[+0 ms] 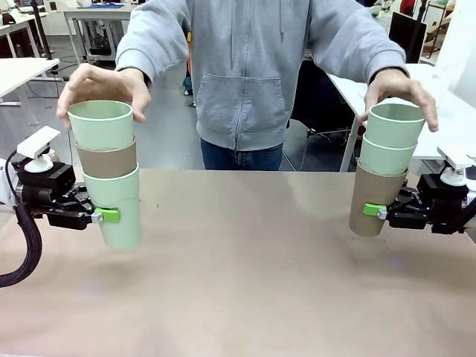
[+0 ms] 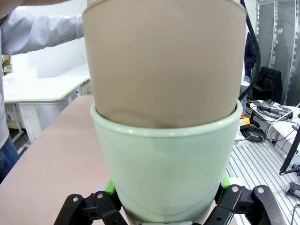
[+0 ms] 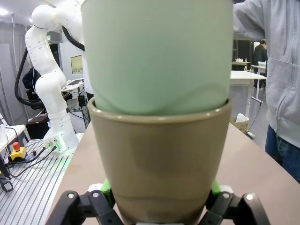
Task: Stack the cups and store them in the basket.
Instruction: Place the stack of Reusable plastic cups into the Pantry Basket.
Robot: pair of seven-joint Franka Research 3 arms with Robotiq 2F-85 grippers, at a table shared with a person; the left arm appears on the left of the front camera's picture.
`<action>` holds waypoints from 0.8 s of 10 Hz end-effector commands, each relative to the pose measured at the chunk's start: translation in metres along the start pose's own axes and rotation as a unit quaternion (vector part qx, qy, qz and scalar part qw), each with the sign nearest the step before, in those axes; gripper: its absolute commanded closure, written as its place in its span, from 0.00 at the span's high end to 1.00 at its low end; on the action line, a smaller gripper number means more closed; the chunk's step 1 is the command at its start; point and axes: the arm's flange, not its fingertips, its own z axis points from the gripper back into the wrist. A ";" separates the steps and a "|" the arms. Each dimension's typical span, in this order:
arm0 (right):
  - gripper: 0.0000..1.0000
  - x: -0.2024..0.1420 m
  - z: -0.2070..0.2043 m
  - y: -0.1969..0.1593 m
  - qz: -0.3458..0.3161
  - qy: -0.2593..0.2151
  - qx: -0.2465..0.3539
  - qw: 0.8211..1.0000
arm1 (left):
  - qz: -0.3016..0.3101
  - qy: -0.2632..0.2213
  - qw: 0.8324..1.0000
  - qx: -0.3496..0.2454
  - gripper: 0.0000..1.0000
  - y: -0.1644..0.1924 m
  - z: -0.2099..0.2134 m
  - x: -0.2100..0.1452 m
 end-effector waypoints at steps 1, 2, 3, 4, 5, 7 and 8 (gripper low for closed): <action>0.84 0.004 0.000 0.000 0.006 0.000 -0.001 1.000 | -0.007 -0.004 1.000 0.001 0.87 -0.001 0.002 0.003; 0.84 0.004 0.000 0.000 0.006 0.000 -0.001 1.000 | -0.007 -0.004 1.000 0.001 0.87 -0.001 0.002 0.003; 0.84 0.004 0.000 0.000 0.006 0.000 -0.001 1.000 | -0.007 -0.004 1.000 0.001 0.87 -0.001 0.002 0.003; 0.84 0.004 0.000 0.000 0.006 0.000 -0.001 1.000 | -0.007 -0.004 1.000 0.001 0.87 -0.001 0.002 0.003; 0.84 0.004 0.000 0.000 0.006 0.000 -0.001 1.000 | -0.007 -0.004 1.000 0.001 0.87 -0.001 0.002 0.003; 0.84 0.004 0.000 0.000 0.006 0.000 -0.001 1.000 | -0.007 -0.004 1.000 0.001 0.87 -0.001 0.002 0.003; 0.84 0.004 0.000 0.000 0.006 0.000 -0.001 1.000 | -0.007 -0.004 1.000 0.001 0.87 -0.001 0.002 0.003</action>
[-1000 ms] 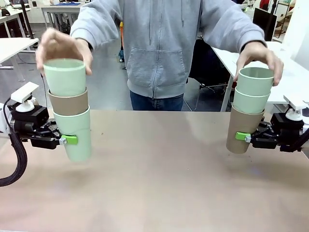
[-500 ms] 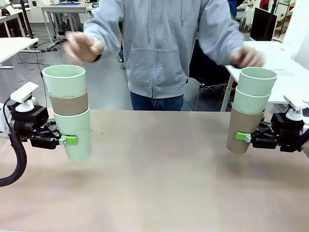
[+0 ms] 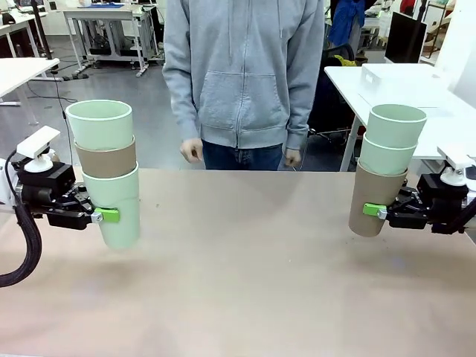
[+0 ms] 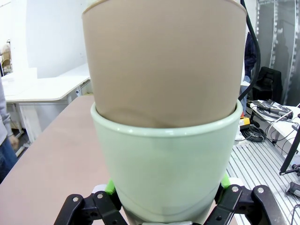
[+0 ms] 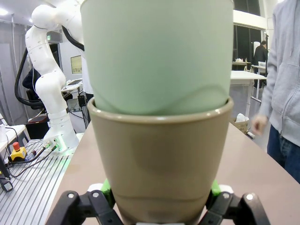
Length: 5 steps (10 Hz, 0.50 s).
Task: Stack the cups and store them in the basket.
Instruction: Place the stack of Reusable plastic cups into the Pantry Basket.
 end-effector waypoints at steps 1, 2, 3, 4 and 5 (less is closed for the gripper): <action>0.84 0.004 0.000 0.000 0.006 0.000 -0.001 1.000 | -0.007 -0.004 1.000 0.001 0.87 -0.001 0.002 0.003; 0.84 0.004 0.000 0.000 0.006 0.000 -0.001 1.000 | -0.007 -0.004 1.000 0.001 0.87 -0.001 0.002 0.003; 0.84 0.004 0.000 0.000 0.006 0.000 -0.001 1.000 | -0.007 -0.004 1.000 0.001 0.87 -0.001 0.002 0.003; 0.84 0.004 0.000 0.000 0.006 0.000 -0.001 1.000 | -0.007 -0.004 1.000 0.001 0.87 -0.001 0.002 0.003; 0.84 0.004 0.000 0.000 0.006 0.000 -0.001 1.000 | -0.007 -0.004 1.000 0.001 0.87 -0.001 0.002 0.003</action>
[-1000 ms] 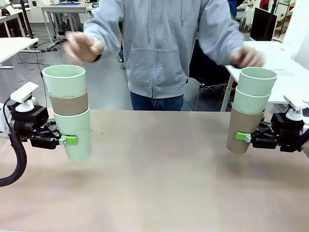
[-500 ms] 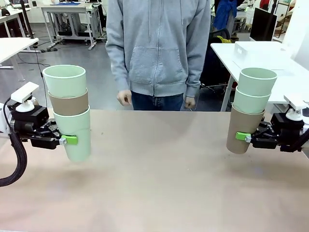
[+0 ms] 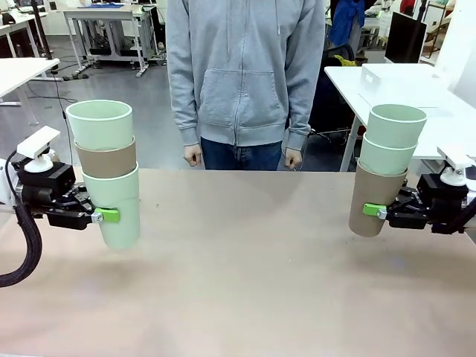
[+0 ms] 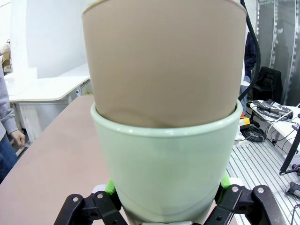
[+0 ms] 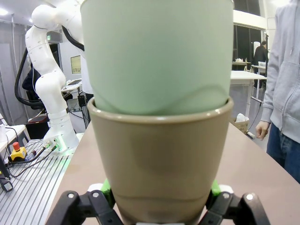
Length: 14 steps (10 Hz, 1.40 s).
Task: Stack the cups and store them in the basket.
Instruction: Place the stack of Reusable plastic cups into the Pantry Basket.
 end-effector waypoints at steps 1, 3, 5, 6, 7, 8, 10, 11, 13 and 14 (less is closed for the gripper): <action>0.84 0.004 0.000 0.000 0.006 0.000 -0.001 1.000 | -0.007 -0.004 1.000 0.001 0.87 -0.001 0.002 0.003; 0.84 0.004 0.000 0.000 0.006 0.000 -0.001 1.000 | -0.007 -0.004 1.000 0.001 0.87 -0.001 0.002 0.003; 0.84 0.004 0.000 0.000 0.006 0.000 -0.001 1.000 | -0.007 -0.004 1.000 0.001 0.87 -0.001 0.002 0.003; 0.84 0.004 0.000 0.000 0.006 0.000 -0.001 1.000 | -0.007 -0.004 1.000 0.001 0.87 -0.001 0.002 0.003; 0.84 0.004 0.000 0.000 0.006 0.000 -0.001 1.000 | -0.007 -0.004 1.000 0.001 0.87 -0.001 0.002 0.003; 0.84 0.004 0.000 0.000 0.006 0.000 -0.001 1.000 | -0.007 -0.004 1.000 0.001 0.87 -0.001 0.002 0.003; 0.84 0.004 0.000 0.000 0.006 0.000 -0.001 1.000 | -0.007 -0.004 1.000 0.001 0.87 -0.001 0.002 0.003; 0.84 0.004 0.000 0.000 0.006 0.000 -0.001 1.000 | -0.007 -0.004 1.000 0.001 0.87 -0.001 0.002 0.003; 0.84 0.004 0.000 0.000 0.006 0.000 -0.001 1.000 | -0.007 -0.004 1.000 0.001 0.87 -0.001 0.002 0.003; 0.84 0.004 0.000 0.000 0.006 0.000 -0.001 1.000 | -0.007 -0.004 1.000 0.001 0.87 -0.001 0.002 0.003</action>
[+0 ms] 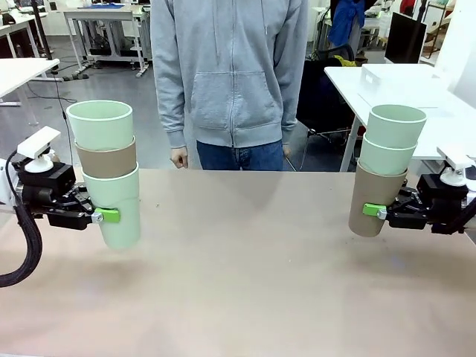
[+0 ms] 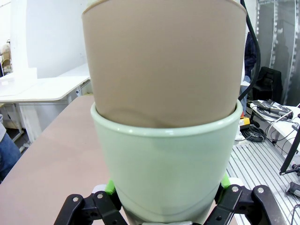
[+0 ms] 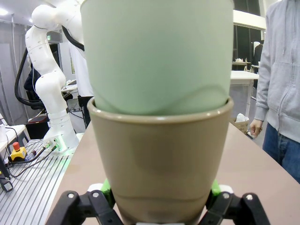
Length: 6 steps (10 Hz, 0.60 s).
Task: Stack the cups and store them in the basket.
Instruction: Place the stack of Reusable plastic cups into the Pantry Basket.
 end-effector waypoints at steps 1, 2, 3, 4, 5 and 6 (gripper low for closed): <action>0.84 0.004 0.000 0.000 0.006 0.000 -0.001 1.000 | -0.007 -0.004 1.000 0.001 0.87 -0.001 0.002 0.003; 0.84 0.004 0.000 0.000 0.006 0.000 -0.001 1.000 | -0.007 -0.004 1.000 0.001 0.87 -0.001 0.002 0.003; 0.84 0.004 0.000 0.000 0.006 0.000 -0.001 1.000 | -0.007 -0.004 1.000 0.001 0.87 -0.001 0.002 0.003; 0.84 0.004 0.000 0.000 0.006 0.000 -0.001 1.000 | -0.007 -0.004 1.000 0.001 0.87 -0.001 0.002 0.003; 0.84 0.004 0.000 0.000 0.006 0.000 -0.001 1.000 | -0.007 -0.004 1.000 0.001 0.87 -0.001 0.002 0.003; 0.84 0.004 0.000 0.000 0.006 0.000 -0.001 1.000 | -0.007 -0.004 1.000 0.001 0.87 -0.001 0.002 0.003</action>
